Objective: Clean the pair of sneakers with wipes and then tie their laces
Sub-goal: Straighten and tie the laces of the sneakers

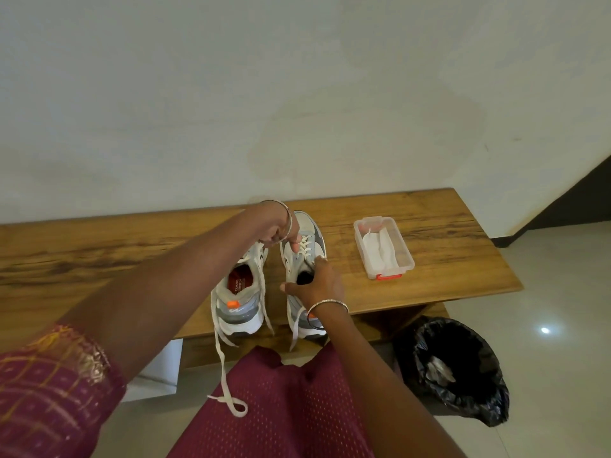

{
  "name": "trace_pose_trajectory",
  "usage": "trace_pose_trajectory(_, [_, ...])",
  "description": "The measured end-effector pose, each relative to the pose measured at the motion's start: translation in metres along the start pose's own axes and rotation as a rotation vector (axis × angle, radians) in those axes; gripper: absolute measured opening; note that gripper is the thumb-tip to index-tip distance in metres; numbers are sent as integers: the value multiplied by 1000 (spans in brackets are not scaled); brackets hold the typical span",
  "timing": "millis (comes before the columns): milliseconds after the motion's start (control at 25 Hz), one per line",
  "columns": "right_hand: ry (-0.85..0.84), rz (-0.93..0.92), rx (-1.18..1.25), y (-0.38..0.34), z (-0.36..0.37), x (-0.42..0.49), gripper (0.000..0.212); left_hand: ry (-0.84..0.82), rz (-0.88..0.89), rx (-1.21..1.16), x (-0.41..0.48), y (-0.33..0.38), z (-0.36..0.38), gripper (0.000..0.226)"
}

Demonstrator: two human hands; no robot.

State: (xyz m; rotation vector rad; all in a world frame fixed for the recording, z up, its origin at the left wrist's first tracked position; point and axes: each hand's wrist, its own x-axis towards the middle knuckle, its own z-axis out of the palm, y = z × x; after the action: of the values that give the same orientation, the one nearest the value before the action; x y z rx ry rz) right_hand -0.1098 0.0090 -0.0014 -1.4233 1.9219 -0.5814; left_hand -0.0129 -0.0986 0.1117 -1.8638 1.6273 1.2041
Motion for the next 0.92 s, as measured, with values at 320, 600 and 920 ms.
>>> trace_pose_trajectory(320, [-16,22,3,2,2,3,62,82,59,-115,-2,-3,3,36])
trace_pose_trajectory(600, [-32,6,103,1,-9,0,60,291,179,-355,6,-31,34,19])
trace_pose_trajectory(920, [38,-17,-9,19,-40,20,17,571,243,-383,27,-54,99,40])
